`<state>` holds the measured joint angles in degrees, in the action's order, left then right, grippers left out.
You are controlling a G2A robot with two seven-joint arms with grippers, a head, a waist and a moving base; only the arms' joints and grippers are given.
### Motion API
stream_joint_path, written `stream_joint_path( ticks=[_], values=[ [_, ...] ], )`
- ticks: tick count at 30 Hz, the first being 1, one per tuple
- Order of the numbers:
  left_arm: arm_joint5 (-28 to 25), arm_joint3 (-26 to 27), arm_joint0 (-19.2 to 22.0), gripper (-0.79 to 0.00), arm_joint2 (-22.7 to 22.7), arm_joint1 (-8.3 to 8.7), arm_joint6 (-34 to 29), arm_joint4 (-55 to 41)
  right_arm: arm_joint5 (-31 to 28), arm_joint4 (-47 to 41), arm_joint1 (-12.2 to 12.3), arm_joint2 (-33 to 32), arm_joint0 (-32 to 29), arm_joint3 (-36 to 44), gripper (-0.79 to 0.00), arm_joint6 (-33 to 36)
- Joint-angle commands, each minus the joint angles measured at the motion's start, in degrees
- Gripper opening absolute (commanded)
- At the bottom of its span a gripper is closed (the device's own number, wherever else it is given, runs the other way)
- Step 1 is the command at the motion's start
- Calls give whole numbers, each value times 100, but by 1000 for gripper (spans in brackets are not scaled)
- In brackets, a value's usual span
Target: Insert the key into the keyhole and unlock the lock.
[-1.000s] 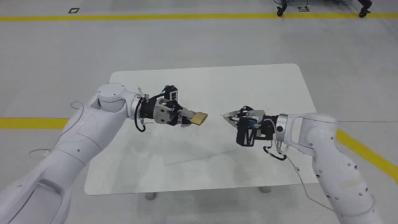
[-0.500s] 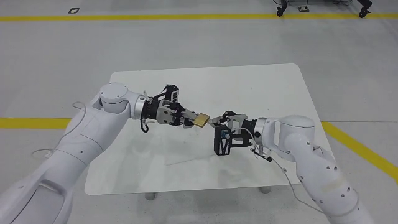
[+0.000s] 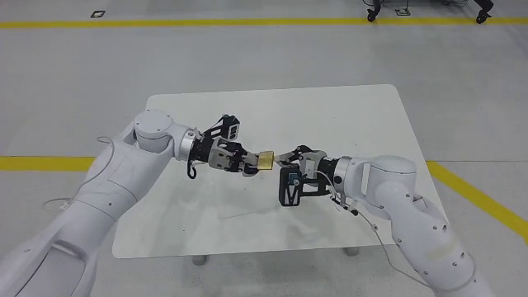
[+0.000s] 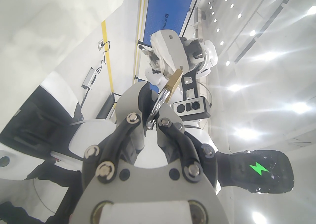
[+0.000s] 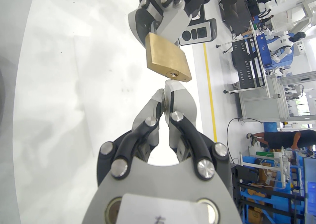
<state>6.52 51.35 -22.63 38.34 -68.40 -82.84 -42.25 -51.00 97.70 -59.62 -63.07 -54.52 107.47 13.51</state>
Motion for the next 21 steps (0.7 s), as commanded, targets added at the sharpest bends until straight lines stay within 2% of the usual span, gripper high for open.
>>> stream_joint_path(
  ticks=[1, 8, 16, 21],
  values=[
    [-2, 32, 0, -785, -8, -1, 10, 132, 10, 16, 0, 3, -6, 46, -785, 68],
    [12, 133, -10, -785, -26, -12, 87, 490, -43, 18, -2, 43, 7, 207, -785, 198],
    [-98, 106, -37, -785, 163, 16, 40, 532, 33, -68, -9, 12, 32, 149, -785, 270],
    [-359, 127, -118, -785, 341, 28, -516, 174, 168, -285, -11, -107, 20, -74, -785, 274]
  ],
)
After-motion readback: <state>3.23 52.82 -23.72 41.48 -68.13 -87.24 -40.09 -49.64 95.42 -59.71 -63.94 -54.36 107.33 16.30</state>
